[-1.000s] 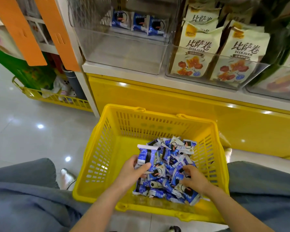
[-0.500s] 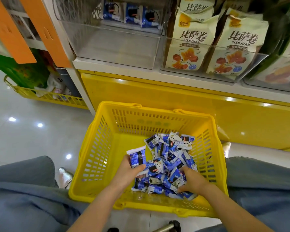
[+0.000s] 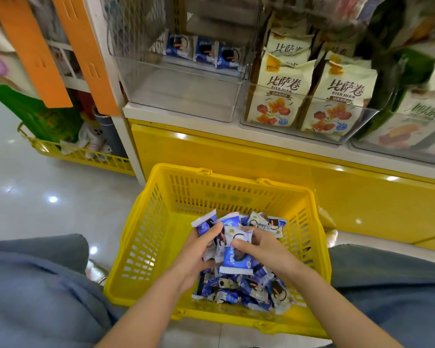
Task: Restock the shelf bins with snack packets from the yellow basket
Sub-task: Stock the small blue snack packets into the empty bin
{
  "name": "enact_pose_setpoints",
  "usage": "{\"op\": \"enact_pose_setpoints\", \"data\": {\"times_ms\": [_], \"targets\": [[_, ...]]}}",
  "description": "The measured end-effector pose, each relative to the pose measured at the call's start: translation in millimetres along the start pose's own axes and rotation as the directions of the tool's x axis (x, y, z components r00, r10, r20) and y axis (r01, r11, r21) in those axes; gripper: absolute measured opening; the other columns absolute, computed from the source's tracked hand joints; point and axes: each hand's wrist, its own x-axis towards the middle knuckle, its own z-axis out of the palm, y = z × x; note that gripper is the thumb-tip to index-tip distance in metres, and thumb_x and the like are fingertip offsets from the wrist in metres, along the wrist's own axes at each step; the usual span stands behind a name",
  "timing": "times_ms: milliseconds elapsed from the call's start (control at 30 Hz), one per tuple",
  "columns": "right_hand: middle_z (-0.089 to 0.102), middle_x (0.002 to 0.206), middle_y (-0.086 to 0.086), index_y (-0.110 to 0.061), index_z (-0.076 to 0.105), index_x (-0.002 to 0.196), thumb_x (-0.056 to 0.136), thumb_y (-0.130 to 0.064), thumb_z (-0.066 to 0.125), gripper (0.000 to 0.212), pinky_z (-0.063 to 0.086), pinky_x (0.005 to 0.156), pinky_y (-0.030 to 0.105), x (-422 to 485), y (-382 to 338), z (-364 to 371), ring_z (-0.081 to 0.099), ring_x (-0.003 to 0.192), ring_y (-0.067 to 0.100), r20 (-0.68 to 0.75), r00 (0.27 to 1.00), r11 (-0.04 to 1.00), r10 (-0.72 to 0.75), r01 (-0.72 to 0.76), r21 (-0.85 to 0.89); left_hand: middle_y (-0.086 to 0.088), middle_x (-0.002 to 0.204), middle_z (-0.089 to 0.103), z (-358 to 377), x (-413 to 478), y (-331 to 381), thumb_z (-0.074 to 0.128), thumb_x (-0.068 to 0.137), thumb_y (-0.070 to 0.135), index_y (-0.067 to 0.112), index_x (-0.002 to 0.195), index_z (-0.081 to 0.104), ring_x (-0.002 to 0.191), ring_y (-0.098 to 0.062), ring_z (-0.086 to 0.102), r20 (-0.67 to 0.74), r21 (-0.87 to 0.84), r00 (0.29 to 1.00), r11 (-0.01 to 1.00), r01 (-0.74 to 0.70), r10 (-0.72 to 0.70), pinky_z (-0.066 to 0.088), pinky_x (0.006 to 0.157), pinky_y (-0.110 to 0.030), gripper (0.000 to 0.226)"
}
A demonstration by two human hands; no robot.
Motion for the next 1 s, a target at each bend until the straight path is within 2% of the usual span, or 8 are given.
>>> {"op": "enact_pose_setpoints", "data": {"times_ms": [67,200,333,433,500,667,800,1000], "targets": [[0.067,0.111,-0.001,-0.021,0.051,0.126,0.067,-0.061,0.062,0.072,0.047,0.082,0.026,-2.3,-8.6,6.3,0.063,0.102,0.014,-0.004,0.999,0.999,-0.032,0.032,0.043,0.002,0.100,0.073,2.5,-2.0,7.5,0.072,0.065,0.041,0.026,0.119,0.054,0.088,-0.018,0.070,0.021,-0.049,0.999,0.998,-0.041,0.043,0.056,0.061,-0.030,0.059],[0.073,0.099,-0.002,-0.022,0.058,0.110,0.077,-0.050,0.062,0.043,0.055,0.075,0.026,-8.1,-27.7,14.8,0.069,0.090,0.012,-0.032,0.995,0.977,-0.097,0.101,0.187,-0.008,0.102,0.072,1.9,-6.6,21.9,0.073,0.066,0.032,0.016,0.120,0.055,0.089,-0.025,0.070,-0.012,-0.090,0.995,0.991,-0.096,0.096,0.057,0.066,-0.036,0.059],[0.072,0.089,-0.001,-0.022,0.065,0.098,0.072,-0.046,0.068,0.036,0.051,0.066,0.013,-11.9,-49.1,16.7,0.068,0.082,0.006,-0.162,0.974,0.970,-0.158,0.184,0.160,-0.010,0.102,0.072,4.2,-8.4,42.1,0.071,0.076,0.020,0.010,0.119,0.056,0.090,-0.025,0.070,-0.085,-0.089,0.973,0.971,-0.222,0.214,0.057,0.071,-0.036,0.047],[0.068,0.078,-0.004,-0.025,0.065,0.094,0.075,-0.036,0.073,0.024,0.051,0.067,0.025,-12.6,-62.7,13.3,0.065,0.076,0.013,-0.234,0.957,0.971,-0.171,0.204,0.123,-0.010,0.104,0.071,1.5,-10.8,65.6,0.067,0.082,0.018,0.012,0.119,0.057,0.093,-0.027,0.068,-0.141,-0.050,0.952,0.958,-0.282,0.273,0.055,0.079,-0.041,0.039],[0.065,0.062,-0.012,-0.023,0.063,0.094,0.076,-0.033,0.073,0.023,0.046,0.054,0.018,-12.7,-73.7,8.3,0.058,0.058,0.004,-0.204,0.962,0.969,-0.179,0.208,0.130,-0.008,0.104,0.070,-4.0,-13.4,86.9,0.067,0.082,0.017,0.014,0.118,0.057,0.090,-0.024,0.068,-0.167,-0.056,0.936,0.945,-0.323,0.310,0.054,0.076,-0.039,0.038],[0.073,0.082,0.003,-0.005,0.061,0.103,0.077,-0.026,0.069,0.034,0.057,0.057,0.022,-7.3,-115.3,-10.8,0.065,0.057,0.012,-0.188,0.959,0.945,-0.210,0.249,0.214,0.000,0.096,0.071,-20.0,-23.4,151.7,0.068,0.080,0.020,0.020,0.112,0.059,0.081,-0.015,0.067,-0.179,-0.057,0.896,0.905,-0.422,0.407,0.050,0.083,-0.039,0.033],[0.073,0.076,-0.008,-0.019,0.070,0.092,0.082,-0.038,0.061,0.024,0.048,0.056,0.012,2.7,-164.5,-24.3,0.059,0.062,-0.002,-0.223,0.913,0.936,-0.341,0.351,0.006,0.004,0.089,0.073,-31.6,-34.1,191.5,0.066,0.080,0.023,0.017,0.122,0.056,0.073,-0.010,0.069,-0.115,-0.033,0.867,0.871,-0.491,0.485,0.053,0.063,-0.029,0.044],[0.066,0.060,-0.012,-0.018,0.065,0.085,0.085,-0.034,0.062,0.016,0.050,0.056,0.011,35.0,-246.3,-30.6,0.063,0.061,0.001,-0.336,0.792,0.851,-0.509,0.522,-0.056,0.006,0.086,0.074,-43.9,-38.1,225.7,0.066,0.079,0.025,0.022,0.113,0.059,0.074,-0.008,0.070,-0.089,-0.086,0.853,0.850,-0.520,0.514,0.051,0.058,-0.024,0.035]]}}
